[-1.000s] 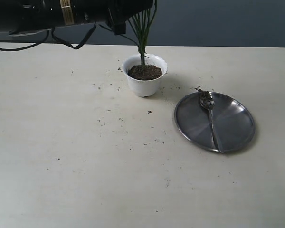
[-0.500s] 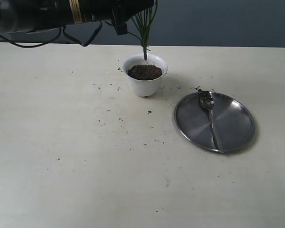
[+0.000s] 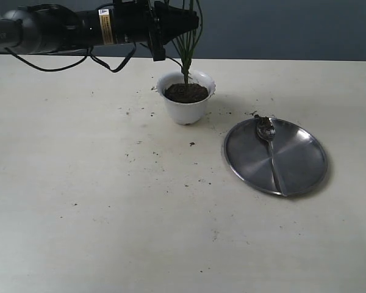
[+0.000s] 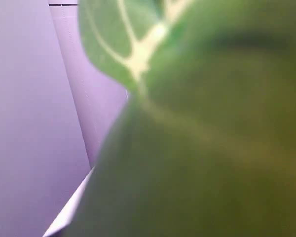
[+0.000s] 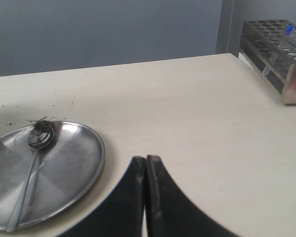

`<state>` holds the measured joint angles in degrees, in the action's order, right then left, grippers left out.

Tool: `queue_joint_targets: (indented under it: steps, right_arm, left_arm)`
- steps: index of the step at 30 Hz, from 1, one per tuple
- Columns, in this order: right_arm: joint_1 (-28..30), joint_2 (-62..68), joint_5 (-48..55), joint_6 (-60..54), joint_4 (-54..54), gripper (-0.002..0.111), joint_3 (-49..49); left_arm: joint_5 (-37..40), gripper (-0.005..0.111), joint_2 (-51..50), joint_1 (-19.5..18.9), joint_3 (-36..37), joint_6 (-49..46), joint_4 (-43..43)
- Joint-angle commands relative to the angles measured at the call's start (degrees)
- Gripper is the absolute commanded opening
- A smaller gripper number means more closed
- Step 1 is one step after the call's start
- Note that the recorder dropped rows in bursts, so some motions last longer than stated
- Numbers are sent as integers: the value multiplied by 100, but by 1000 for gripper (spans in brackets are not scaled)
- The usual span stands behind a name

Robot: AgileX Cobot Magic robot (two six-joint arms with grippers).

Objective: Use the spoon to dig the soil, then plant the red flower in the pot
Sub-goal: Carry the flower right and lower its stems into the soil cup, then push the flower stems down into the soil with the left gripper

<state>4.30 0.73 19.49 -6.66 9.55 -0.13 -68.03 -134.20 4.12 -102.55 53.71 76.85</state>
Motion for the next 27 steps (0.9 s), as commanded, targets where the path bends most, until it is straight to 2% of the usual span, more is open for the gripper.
queue_joint_targets:
  steps: [1, 27]
  right_arm:
    - [24, -21, -28, -23, -6, -1, 13]
    - [24, -21, -28, -23, -6, -1, 13]
  left_arm:
    - [-101, 0, -17, -70, -35, 121, -33]
    - [-100, 0, -64, -58, -35, -19, -137]
